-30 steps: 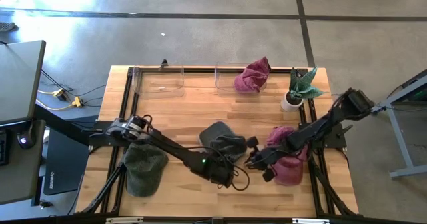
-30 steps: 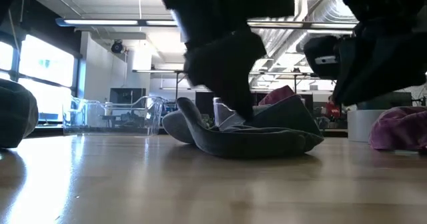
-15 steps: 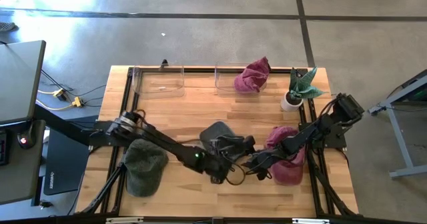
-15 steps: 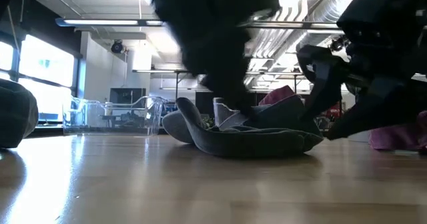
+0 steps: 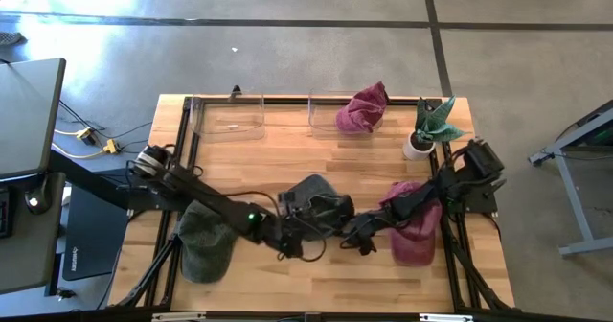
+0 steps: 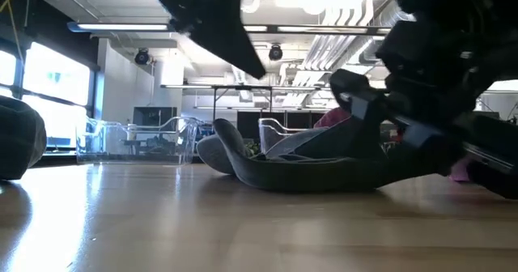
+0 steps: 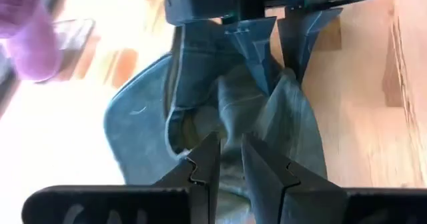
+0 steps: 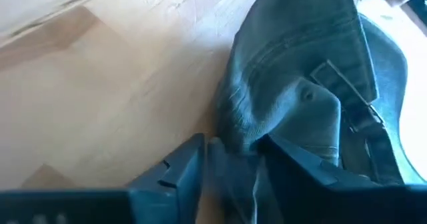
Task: Pick & Place hat
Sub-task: Put the right black cap into the left transparent bin
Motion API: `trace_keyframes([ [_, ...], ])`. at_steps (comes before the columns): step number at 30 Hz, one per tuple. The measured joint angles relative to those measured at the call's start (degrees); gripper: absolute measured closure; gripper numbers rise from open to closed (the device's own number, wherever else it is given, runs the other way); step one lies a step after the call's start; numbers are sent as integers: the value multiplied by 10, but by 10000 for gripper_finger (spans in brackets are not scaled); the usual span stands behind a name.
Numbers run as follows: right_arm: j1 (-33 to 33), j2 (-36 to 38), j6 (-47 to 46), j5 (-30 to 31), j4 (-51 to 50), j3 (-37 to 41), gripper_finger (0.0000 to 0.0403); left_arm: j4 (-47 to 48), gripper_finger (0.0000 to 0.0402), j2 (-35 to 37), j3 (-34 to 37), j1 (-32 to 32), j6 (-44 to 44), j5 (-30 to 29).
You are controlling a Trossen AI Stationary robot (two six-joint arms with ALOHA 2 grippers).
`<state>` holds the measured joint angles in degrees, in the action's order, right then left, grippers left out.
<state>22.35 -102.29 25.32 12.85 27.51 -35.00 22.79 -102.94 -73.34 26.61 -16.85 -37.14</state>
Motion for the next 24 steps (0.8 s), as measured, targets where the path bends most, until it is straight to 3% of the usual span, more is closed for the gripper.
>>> trace_keyframes([
  [3,-13,-12,0,-22,-19,-21,310,61,342,1,-1,17,-41,-28],
  [7,-27,4,-19,-46,-79,-42,377,159,342,0,0,35,-119,-17],
  [11,-54,55,-48,-69,-141,-71,365,258,342,-6,0,49,-214,-9],
  [14,-84,106,-71,-106,-178,-104,357,348,342,-6,-1,70,-283,-40],
  [18,-145,165,-89,-158,-269,-187,376,494,342,-6,0,103,-444,-109],
  [21,-201,178,-104,-208,-323,-267,376,480,342,-4,17,121,-484,-159],
  [24,-271,163,-134,-280,-340,-343,376,408,342,-2,58,122,-460,-160],
])
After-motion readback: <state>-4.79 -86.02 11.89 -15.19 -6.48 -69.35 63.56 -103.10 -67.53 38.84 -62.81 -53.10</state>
